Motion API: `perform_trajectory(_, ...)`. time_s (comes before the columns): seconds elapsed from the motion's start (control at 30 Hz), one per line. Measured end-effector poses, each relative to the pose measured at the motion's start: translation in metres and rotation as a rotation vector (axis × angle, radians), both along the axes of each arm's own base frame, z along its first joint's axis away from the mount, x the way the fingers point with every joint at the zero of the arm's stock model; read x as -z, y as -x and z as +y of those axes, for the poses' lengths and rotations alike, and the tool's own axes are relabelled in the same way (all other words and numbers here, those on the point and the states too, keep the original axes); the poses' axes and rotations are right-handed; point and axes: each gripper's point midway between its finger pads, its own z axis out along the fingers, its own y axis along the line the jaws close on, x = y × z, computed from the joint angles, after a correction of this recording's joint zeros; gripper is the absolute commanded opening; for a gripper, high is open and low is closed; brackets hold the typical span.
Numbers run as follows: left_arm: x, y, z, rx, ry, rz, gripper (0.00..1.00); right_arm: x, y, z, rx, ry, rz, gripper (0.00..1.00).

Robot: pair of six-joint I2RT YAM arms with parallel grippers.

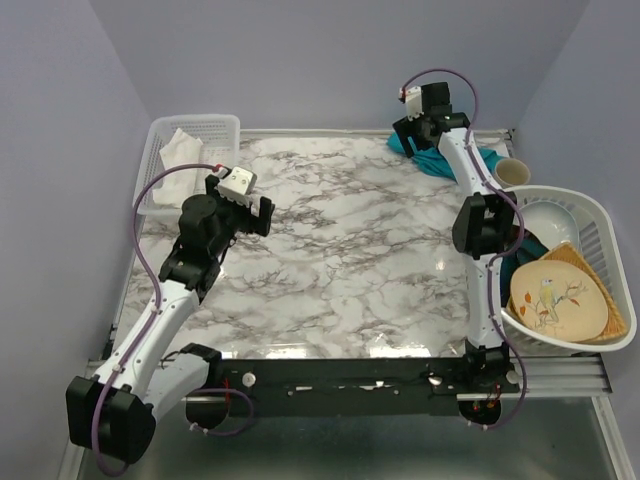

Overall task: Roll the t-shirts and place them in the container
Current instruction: Pick up the T-shirt at the corner of the board.

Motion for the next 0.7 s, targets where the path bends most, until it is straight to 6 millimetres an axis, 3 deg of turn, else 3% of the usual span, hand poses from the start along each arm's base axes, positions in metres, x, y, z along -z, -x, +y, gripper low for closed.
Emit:
perform_trajectory(0.17,0.013,0.008,0.0,0.014,0.009,0.042,0.99,0.02,-0.008,-0.03,0.055,0.1,0.018,0.82)
perform_trajectory(0.4,0.026,0.014,-0.001,0.03,0.062,0.095,0.99,0.004,-0.026,-0.073,0.102,0.247,-0.058,0.91)
perform_trajectory(0.53,0.028,0.015,-0.002,0.034,0.077,0.108,0.99,0.008,-0.035,-0.08,0.082,0.319,-0.076,0.9)
perform_trajectory(0.7,0.034,0.014,-0.004,0.04,0.08,0.13,0.99,0.027,-0.043,-0.085,0.028,0.394,-0.065,0.85)
